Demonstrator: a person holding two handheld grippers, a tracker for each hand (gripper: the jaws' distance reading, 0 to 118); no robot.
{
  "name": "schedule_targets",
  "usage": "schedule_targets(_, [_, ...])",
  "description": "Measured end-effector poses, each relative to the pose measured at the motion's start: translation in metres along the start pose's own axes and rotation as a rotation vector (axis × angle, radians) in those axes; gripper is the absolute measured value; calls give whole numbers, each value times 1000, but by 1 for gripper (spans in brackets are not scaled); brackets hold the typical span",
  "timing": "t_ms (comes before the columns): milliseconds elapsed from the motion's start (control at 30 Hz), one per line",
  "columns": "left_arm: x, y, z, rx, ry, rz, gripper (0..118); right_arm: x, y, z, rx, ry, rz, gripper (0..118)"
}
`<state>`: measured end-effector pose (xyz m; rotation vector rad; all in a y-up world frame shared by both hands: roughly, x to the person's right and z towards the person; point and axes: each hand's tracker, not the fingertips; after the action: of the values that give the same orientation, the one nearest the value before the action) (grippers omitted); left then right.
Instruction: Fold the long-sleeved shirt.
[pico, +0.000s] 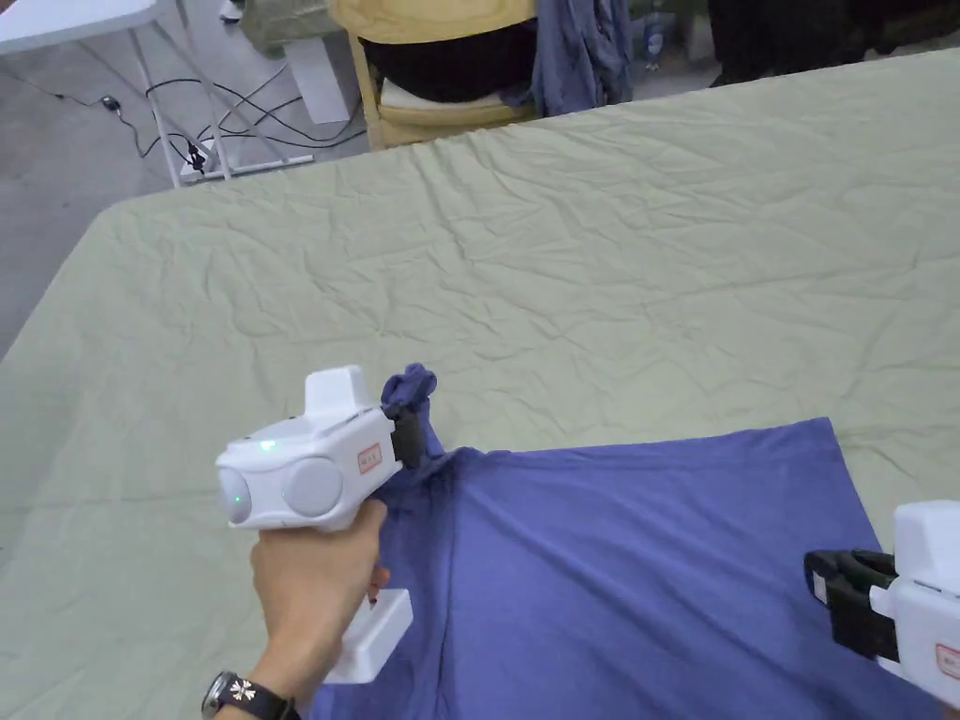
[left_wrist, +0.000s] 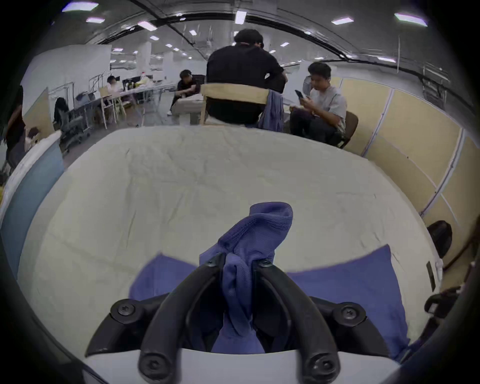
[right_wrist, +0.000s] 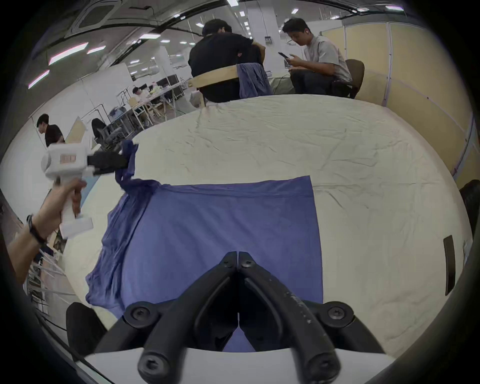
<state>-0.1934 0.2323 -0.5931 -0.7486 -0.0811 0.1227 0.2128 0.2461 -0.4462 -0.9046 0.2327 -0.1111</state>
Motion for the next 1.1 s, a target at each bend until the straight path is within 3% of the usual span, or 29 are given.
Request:
schedule_targets(300, [-25, -64, -25, -158, -4, 95, 18, -4, -8, 21, 11, -2, -9, 0])
schedule_targets(367, [-26, -62, -23, -161, -21, 93, 35, -4, -9, 23, 11, -9, -9, 0])
schedule_targets(433, [-19, -64, -11, -183, -39, 69, 63, -4, -9, 22, 9, -12, -13, 0])
schedule_targets(467, [-16, -65, -5, -199, -31, 34, 66, -4, -10, 23, 7, -13, -14, 0])
schedule_targets(600, [-16, -78, 31, -186, -44, -44, 66, -12, -11, 26, 9, -5, -9, 0])
schedule_targets(767, [-26, -88, 91, -111, -44, -28, 65, -24, -8, 37, 42, 3, 12, 0])
schedule_targets(900, [-32, -90, 146, -35, 12, -17, 53, -32, -8, 56, 99, -6, 30, 1])
schedule_targets(1033, [-37, -98, 186, 6, 60, -1, 18, -38, -12, 73, 143, -5, 25, 1])
schedule_targets(1100, [-32, -106, 203, 38, 101, -23, 10, -41, -15, 80, 160, -11, 26, 1])
